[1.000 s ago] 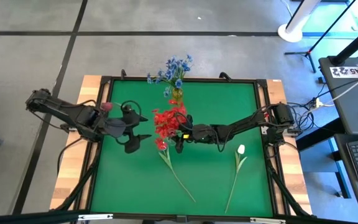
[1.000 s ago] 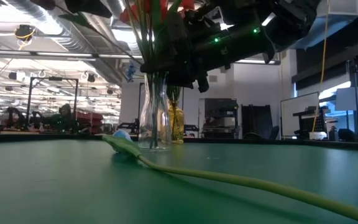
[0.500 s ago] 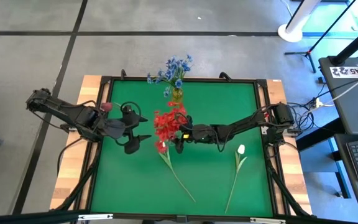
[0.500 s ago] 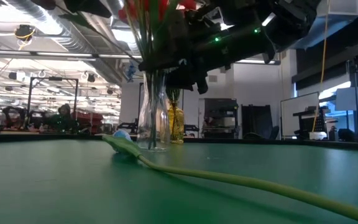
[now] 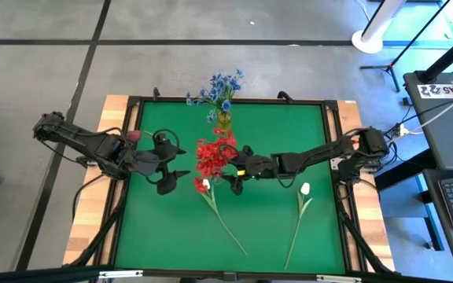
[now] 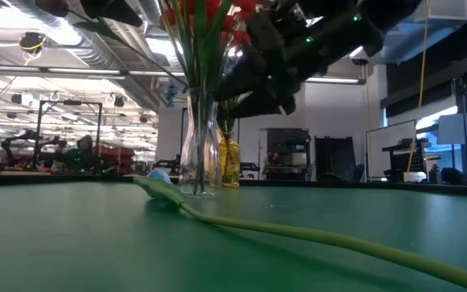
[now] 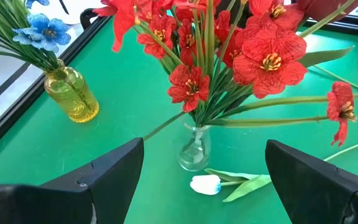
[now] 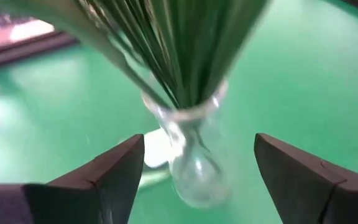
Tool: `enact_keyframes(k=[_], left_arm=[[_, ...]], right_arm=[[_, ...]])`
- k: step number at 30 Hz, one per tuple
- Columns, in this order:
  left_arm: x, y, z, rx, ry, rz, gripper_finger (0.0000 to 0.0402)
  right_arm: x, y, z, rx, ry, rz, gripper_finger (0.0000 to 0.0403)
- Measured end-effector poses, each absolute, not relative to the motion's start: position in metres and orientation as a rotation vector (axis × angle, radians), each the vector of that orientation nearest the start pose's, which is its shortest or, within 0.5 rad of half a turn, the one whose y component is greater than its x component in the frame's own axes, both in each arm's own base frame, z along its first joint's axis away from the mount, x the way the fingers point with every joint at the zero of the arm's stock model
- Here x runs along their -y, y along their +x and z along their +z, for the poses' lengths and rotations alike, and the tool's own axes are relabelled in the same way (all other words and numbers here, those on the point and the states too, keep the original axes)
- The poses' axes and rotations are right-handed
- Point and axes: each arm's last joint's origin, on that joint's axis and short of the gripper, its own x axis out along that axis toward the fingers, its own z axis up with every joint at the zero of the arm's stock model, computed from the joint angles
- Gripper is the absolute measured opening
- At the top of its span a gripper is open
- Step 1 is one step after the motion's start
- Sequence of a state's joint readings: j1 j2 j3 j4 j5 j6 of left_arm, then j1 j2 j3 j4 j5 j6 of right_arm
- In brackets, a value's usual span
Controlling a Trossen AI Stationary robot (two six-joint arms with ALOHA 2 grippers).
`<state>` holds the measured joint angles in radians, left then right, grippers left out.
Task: Sort flowers into vase by color
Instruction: Put the white blue flower into the transparent vase
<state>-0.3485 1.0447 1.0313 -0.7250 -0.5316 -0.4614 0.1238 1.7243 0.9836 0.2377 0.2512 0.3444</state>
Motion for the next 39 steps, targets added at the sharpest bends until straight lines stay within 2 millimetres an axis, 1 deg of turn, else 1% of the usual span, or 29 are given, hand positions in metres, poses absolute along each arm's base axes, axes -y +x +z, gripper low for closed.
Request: enact_keyframes(k=[5,8,11,15,17,20,26,35,39], left_arm=[[0.055,0.195,0.326,-0.609,-0.129,0.321,0.033],[0.055,0.195,0.326,-0.61,-0.129,0.321,0.033],[0.056,0.194,0.326,-0.614,-0.125,0.318,0.033],[0.059,0.193,0.326,-0.617,-0.096,0.294,0.033],[0.06,0.194,0.326,-0.611,-0.093,0.289,0.033],[0.06,0.195,0.328,-0.588,-0.082,0.285,0.033],[0.062,0.196,0.332,-0.572,-0.046,0.261,0.033],[0.073,0.186,0.365,-0.529,0.0,0.168,0.033],[0.079,0.18,0.373,-0.531,0.006,0.123,0.033]], right_arm=[[-0.036,0.346,0.206,-0.591,0.224,-0.232,0.0302],[-0.034,0.33,0.212,-0.688,0.229,-0.276,0.0302],[-0.033,0.314,0.222,-0.743,0.234,-0.331,0.0303],[-0.039,0.3,0.238,-0.699,0.193,-0.39,0.0303],[-0.044,0.298,0.247,-0.637,0.185,-0.404,0.0303],[-0.049,0.297,0.254,-0.583,0.169,-0.41,0.0303],[-0.05,0.299,0.257,-0.549,0.166,-0.403,0.0303],[-0.05,0.299,0.257,-0.545,0.167,-0.404,0.0303],[-0.05,0.299,0.257,-0.543,0.168,-0.404,0.0303]])
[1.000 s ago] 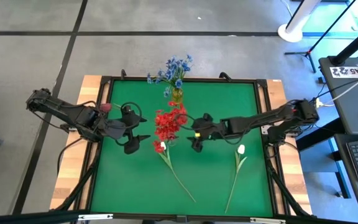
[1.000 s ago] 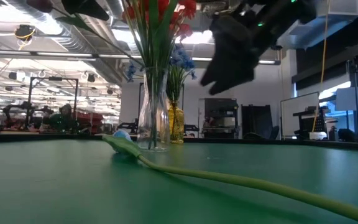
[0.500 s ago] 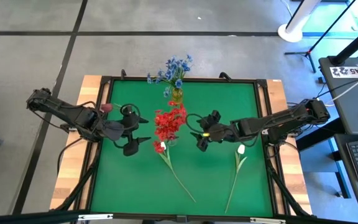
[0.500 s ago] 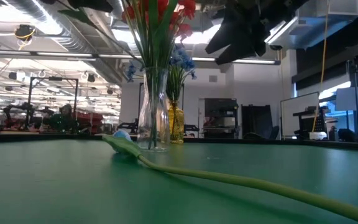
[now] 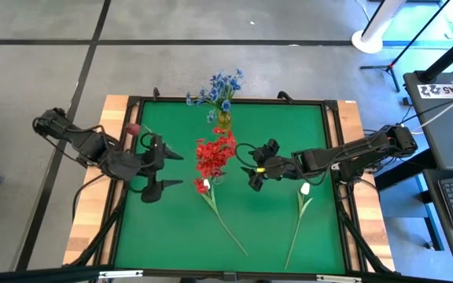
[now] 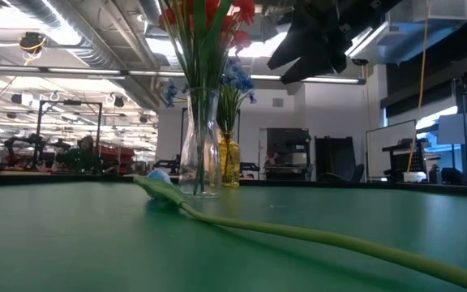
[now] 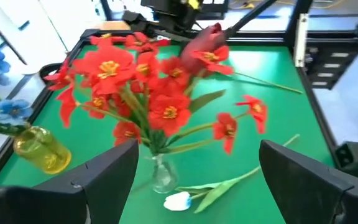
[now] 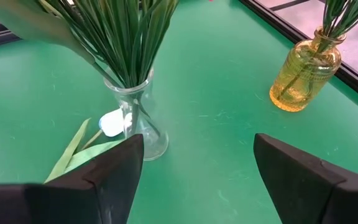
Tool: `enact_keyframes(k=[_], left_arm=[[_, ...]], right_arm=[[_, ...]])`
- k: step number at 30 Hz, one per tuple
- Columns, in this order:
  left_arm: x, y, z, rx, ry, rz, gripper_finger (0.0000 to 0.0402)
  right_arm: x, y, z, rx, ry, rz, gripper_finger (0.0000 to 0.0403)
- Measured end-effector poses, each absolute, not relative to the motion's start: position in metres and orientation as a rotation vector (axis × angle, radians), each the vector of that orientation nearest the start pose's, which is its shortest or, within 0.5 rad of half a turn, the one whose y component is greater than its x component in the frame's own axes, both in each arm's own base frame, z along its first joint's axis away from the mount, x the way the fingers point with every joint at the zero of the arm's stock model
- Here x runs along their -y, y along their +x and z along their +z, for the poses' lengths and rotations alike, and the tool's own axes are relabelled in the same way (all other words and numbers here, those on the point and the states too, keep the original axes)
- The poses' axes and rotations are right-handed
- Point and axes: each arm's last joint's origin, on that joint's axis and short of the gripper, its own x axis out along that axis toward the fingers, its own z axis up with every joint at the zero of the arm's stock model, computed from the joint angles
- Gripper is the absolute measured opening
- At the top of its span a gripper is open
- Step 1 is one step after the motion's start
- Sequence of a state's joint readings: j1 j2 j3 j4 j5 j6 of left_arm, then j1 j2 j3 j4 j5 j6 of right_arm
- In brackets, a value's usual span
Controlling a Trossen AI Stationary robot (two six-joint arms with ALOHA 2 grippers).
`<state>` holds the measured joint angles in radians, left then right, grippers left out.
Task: Sort flowers into vase by color
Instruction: Put the white blue flower into the transparent vase
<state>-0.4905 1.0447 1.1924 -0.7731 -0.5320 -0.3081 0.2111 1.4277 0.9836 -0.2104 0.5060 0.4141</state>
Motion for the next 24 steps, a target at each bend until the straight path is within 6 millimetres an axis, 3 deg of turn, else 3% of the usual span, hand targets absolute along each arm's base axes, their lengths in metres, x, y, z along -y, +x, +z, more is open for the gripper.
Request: enact_keyframes(k=[13,18,24], left_arm=[[0.109,0.165,0.376,-0.524,-0.076,-0.056,0.033],[0.124,0.161,0.376,-0.516,-0.079,-0.131,0.033],[0.143,0.17,0.369,-0.52,-0.058,-0.163,0.033]], right_arm=[[-0.05,0.302,0.26,-0.507,0.184,-0.393,0.0303],[-0.054,0.306,0.266,-0.448,0.239,-0.303,0.0303],[-0.081,0.304,0.274,-0.363,0.248,-0.224,0.0303]])
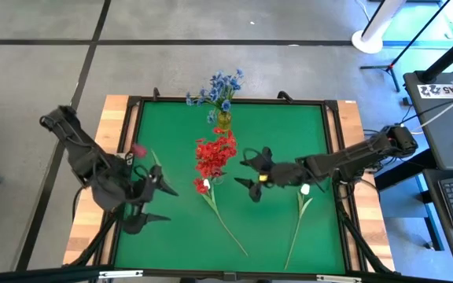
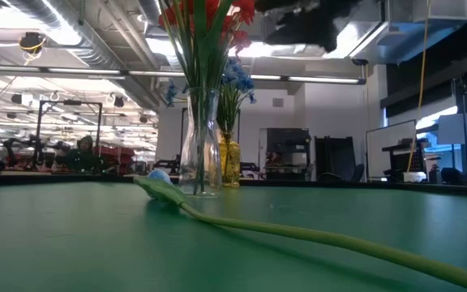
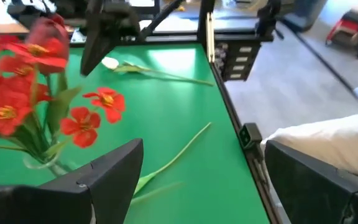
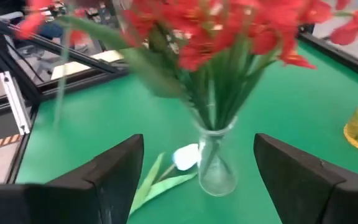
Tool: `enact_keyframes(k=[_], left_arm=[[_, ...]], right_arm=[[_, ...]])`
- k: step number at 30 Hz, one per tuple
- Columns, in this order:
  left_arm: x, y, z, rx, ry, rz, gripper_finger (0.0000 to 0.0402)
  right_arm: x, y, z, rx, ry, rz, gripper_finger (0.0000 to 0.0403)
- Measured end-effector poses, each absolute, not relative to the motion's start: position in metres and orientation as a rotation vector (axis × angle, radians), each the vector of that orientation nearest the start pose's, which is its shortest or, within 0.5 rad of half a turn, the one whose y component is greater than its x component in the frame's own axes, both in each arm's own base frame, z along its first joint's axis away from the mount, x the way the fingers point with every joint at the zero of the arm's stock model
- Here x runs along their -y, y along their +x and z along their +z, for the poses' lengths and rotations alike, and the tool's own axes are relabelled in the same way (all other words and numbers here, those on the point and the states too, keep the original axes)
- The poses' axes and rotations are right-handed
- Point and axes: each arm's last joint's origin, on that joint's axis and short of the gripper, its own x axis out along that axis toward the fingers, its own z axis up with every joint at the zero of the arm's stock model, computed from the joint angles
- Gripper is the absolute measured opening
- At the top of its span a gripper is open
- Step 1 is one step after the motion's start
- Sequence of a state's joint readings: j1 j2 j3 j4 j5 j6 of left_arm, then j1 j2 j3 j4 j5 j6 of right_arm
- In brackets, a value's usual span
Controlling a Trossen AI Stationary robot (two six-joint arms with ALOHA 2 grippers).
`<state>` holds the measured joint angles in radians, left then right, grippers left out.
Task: Sort flowers into vase by color
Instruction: Put the white blue flower into the transparent vase
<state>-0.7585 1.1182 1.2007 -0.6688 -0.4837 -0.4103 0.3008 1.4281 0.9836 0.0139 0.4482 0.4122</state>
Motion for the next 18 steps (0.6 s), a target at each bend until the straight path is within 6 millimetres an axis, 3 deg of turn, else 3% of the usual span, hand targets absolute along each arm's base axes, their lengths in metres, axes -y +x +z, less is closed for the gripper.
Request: enact_keyframes(k=[4,9,13,18], left_arm=[[0.152,0.179,0.36,-0.543,-0.027,-0.138,0.033],[0.163,0.192,0.35,-0.552,-0.011,-0.126,0.033],[0.172,0.201,0.344,-0.54,0.011,-0.12,0.033],[0.179,0.208,0.336,-0.548,0.021,-0.117,0.033]], right_arm=[[-0.11,0.294,0.276,-0.326,0.217,-0.253,0.0303],[-0.146,0.29,0.271,-0.239,0.298,-0.241,0.0303],[-0.166,0.305,0.251,-0.181,0.374,-0.211,0.0303],[-0.175,0.333,0.217,-0.104,0.469,-0.187,0.0303]])
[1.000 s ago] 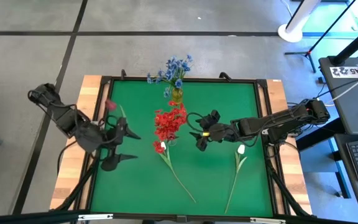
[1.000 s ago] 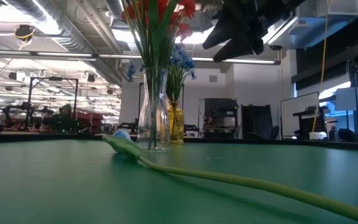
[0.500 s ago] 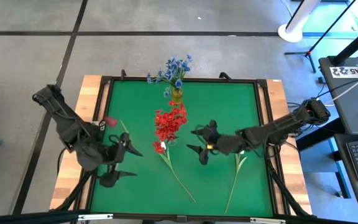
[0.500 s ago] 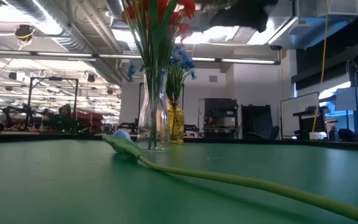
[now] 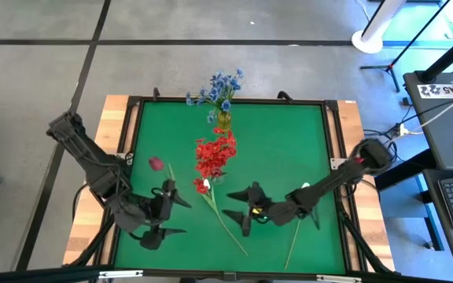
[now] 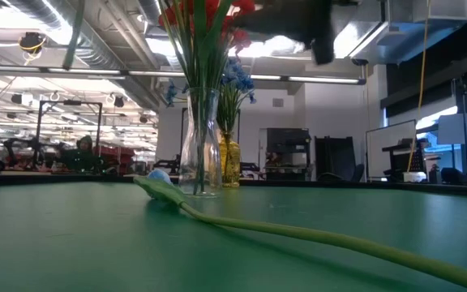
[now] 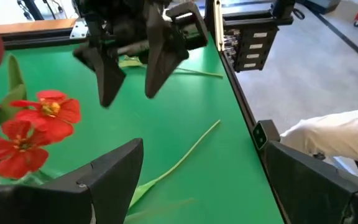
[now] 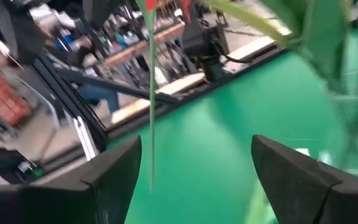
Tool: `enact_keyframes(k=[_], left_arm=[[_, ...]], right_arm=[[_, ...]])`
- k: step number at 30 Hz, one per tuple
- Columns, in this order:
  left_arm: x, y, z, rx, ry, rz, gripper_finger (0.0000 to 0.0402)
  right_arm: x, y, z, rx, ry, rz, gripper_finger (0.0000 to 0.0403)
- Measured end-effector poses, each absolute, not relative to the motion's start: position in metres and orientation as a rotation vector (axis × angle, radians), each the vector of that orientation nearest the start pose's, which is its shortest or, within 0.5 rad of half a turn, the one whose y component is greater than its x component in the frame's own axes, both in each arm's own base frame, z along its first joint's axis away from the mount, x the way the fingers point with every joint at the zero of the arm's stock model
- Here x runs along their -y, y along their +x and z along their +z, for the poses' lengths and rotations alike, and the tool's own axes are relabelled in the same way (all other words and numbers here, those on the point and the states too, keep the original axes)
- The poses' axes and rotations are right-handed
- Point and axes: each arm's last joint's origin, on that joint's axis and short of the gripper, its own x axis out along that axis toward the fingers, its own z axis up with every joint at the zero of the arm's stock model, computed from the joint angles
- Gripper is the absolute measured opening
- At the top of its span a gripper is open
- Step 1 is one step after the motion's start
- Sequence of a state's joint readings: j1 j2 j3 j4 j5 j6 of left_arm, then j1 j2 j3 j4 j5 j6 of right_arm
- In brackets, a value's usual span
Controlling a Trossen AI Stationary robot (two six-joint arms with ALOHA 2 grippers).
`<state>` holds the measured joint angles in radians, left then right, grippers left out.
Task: Sort flowers into vase by color
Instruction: Put the white blue flower into the transparent vase
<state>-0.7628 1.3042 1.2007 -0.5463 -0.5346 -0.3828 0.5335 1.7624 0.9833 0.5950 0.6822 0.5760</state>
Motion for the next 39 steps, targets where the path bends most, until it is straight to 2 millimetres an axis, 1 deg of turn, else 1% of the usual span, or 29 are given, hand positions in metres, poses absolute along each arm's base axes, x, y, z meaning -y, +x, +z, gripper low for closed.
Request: enact_keyframes(k=[5,7,12,15,20,27,33,39], left_arm=[[0.185,0.215,0.333,-0.532,0.009,-0.119,0.033],[0.186,0.216,0.332,-0.529,0.006,-0.12,0.033],[0.191,0.221,0.332,-0.492,0.009,-0.133,0.033],[0.195,0.226,0.333,-0.454,0.025,-0.149,0.033],[0.203,0.235,0.331,-0.401,0.056,-0.171,0.033],[0.207,0.243,0.324,-0.402,0.064,-0.163,0.033],[0.209,0.243,0.32,-0.419,0.057,-0.164,0.033],[0.215,0.237,0.32,-0.427,0.058,-0.185,0.033]], right_arm=[[-0.171,0.352,0.194,-0.01,0.54,-0.175,0.0303],[-0.167,0.357,0.188,0.018,0.556,-0.182,0.0303],[-0.158,0.364,0.18,0.022,0.576,-0.192,0.0303],[-0.157,0.37,0.18,0.026,0.586,-0.167,0.0303],[-0.162,0.383,0.184,0.015,0.582,-0.098,0.0303],[-0.17,0.396,0.191,-0.011,0.553,-0.034,0.0303],[-0.171,0.397,0.188,-0.051,0.513,-0.039,0.0303],[-0.16,0.4,0.18,-0.115,0.488,-0.092,0.0303]])
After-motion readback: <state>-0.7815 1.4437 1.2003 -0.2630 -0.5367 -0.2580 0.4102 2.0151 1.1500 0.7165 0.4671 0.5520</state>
